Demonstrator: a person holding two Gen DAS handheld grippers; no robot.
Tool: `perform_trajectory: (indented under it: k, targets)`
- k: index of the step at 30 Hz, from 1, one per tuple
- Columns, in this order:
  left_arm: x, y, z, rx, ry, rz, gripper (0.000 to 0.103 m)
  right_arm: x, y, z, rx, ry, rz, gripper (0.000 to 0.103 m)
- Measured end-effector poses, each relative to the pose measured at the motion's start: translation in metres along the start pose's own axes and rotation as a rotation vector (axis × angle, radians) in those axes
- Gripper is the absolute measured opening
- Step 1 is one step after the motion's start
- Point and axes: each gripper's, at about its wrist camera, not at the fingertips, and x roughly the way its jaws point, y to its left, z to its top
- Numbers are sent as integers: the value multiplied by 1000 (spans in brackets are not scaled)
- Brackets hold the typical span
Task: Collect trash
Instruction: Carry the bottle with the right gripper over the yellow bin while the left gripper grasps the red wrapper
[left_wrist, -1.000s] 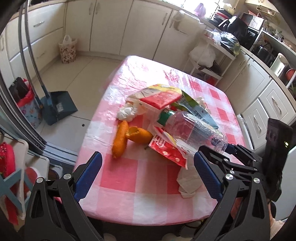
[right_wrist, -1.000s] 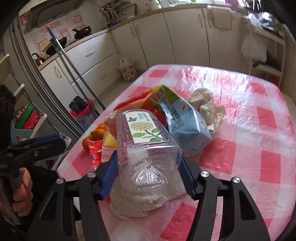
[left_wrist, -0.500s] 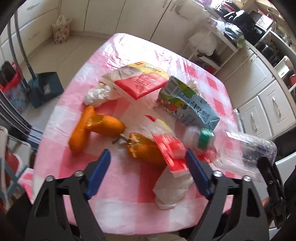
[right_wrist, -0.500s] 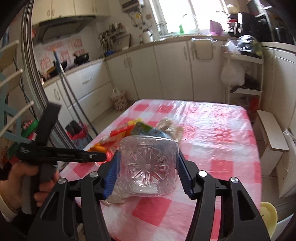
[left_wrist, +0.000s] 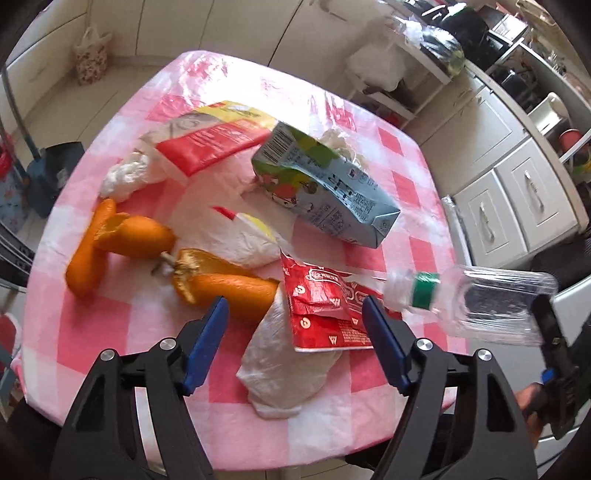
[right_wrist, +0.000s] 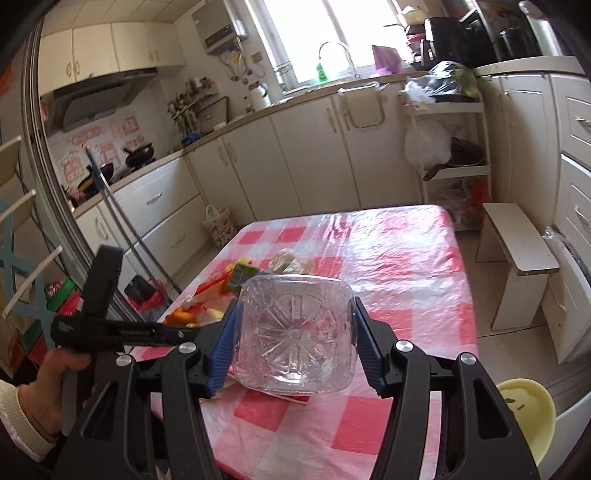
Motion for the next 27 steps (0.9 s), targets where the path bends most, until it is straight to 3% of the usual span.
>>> perform_trajectory:
  k: [4,7,10,12,15,17,21,25,27]
  targets:
    - [10,-11,3,39,3,55,71,-7,-6,-1,5,-11,-23,57]
    - [-8,-21,3,103,-116,176,68,-13,-13,-2,20,-24,-33,57]
    - [-20,-42,-3,248,-128,149,68,-19,-20,-2,30,-36,-43,57]
    - [-16,-56,-11,357,-116,124,68,-21,-24,-1,37,-39,-46,57]
    - [-10,-85,-28,599,-102,141,68,-26,-29,0,55,-47,-49,57]
    - [-3,-106,-44,831,-99,219,68,-31,-33,1,60,-54,-55,57]
    - [18,-120,-61,1131,-30,348,68,-45,-46,0,80,-71,-87,57]
    - [39,-118,-77,1310,45,413,70,-65,-67,-2,120,-93,-142,57]
    - [37,-117,-76,1328,15,397,70,-74,-78,-5,145,-100,-171,57]
